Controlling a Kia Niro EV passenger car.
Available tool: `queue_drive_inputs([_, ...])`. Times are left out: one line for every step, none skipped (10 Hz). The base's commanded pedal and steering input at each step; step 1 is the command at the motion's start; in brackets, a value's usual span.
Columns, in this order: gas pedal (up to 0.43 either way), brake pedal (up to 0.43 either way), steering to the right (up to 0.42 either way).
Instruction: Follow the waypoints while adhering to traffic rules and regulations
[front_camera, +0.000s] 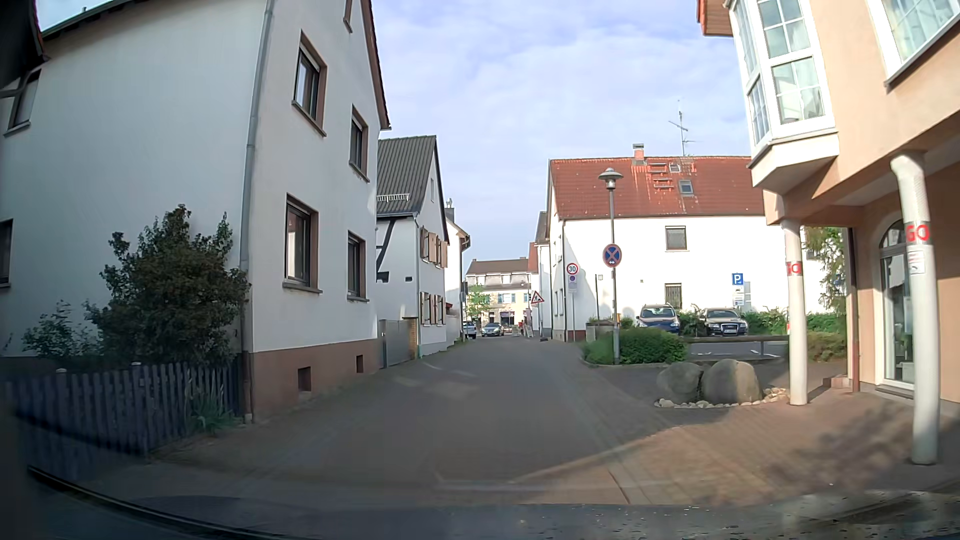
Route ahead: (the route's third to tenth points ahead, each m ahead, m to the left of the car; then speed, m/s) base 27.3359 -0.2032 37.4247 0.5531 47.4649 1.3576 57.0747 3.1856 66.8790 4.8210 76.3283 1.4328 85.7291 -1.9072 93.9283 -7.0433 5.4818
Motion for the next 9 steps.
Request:
queue_drive_inputs([0.059, 0.0, -0.007])
queue_drive_inputs([0.059, 0.0, -0.007])
queue_drive_inputs([0.059, 0.0, -0.007])
queue_drive_inputs([0.059, 0.0, -0.007])
queue_drive_inputs([0.059, 0.0, -0.006])
queue_drive_inputs([0.059, 0.0, -0.007])
queue_drive_inputs([0.059, 0.0, -0.006])
queue_drive_inputs([0.059, 0.0, -0.005])
queue_drive_inputs([0.059, 0.0, -0.005])
